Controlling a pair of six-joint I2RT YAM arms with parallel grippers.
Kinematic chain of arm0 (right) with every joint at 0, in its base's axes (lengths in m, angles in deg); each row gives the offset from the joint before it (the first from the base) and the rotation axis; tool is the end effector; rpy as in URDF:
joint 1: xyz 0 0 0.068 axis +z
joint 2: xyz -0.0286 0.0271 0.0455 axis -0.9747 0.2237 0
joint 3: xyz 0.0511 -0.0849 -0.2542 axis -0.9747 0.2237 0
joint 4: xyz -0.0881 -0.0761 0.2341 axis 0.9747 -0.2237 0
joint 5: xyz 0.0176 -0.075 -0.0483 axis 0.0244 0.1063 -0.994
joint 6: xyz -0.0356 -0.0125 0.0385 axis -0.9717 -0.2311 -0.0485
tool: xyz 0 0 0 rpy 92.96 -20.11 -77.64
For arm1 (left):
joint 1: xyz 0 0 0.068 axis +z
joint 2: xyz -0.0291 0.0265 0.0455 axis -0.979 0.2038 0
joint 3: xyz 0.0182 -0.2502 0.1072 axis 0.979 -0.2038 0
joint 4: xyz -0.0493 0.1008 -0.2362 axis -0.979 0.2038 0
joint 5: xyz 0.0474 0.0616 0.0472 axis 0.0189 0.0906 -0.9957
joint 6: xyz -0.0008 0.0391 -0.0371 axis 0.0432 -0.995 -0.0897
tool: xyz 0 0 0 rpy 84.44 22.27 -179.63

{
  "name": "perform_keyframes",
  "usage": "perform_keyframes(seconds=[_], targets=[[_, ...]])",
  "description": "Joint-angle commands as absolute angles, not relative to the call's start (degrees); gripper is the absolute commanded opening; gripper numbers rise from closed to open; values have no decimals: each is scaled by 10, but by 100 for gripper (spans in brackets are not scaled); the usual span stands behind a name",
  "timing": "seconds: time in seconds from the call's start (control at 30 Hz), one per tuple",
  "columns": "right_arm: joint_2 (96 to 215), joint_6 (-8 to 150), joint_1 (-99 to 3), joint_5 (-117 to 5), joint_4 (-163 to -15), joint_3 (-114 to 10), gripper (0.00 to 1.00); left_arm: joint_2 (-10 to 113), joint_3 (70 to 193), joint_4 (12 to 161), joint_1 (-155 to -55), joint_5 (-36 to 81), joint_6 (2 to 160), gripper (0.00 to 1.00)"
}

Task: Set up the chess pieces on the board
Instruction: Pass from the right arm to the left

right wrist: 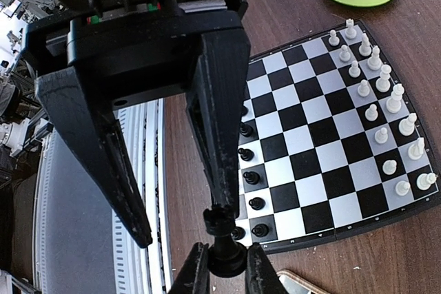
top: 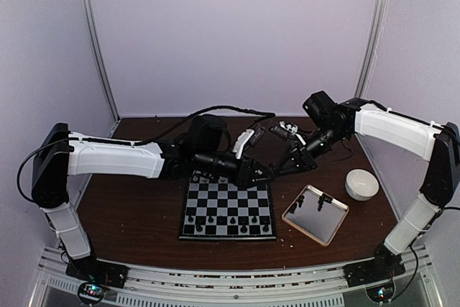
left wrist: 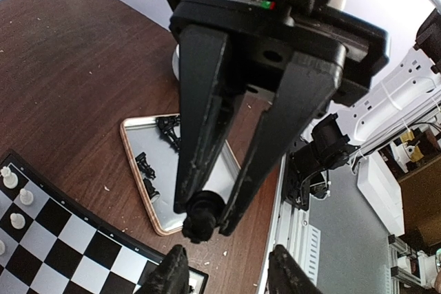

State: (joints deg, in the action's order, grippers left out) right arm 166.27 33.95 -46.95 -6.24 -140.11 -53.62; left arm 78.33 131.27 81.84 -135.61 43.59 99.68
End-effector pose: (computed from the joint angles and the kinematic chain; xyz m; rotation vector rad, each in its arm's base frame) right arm 0.2603 0.1858 0.2884 -1.4607 1.9595 1.3265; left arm 0.2088 -0.3584 0.2578 0.8835 2.0753 -1.4310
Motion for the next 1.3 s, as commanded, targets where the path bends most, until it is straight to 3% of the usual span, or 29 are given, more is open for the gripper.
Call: perform_keyframes(seconds=[0.0, 0.33, 0.8, 1.03, 1.27], targets=[[1657, 327, -470, -46, -1399, -525, 14, 785, 1330, 776, -1355, 429, 1009, 41], [1652, 313, -467, -43, -1409, -521, 14, 788, 1326, 759, -1348, 397, 1033, 40], [1653, 301, -463, -41, -1417, -520, 15, 806, 1343, 752, -1348, 418, 1038, 23], [1655, 294, -460, -41, -1423, -521, 15, 807, 1345, 749, -1348, 415, 1040, 22], [1656, 294, -460, -42, -1424, -522, 15, 808, 1343, 742, -1347, 422, 1041, 11]])
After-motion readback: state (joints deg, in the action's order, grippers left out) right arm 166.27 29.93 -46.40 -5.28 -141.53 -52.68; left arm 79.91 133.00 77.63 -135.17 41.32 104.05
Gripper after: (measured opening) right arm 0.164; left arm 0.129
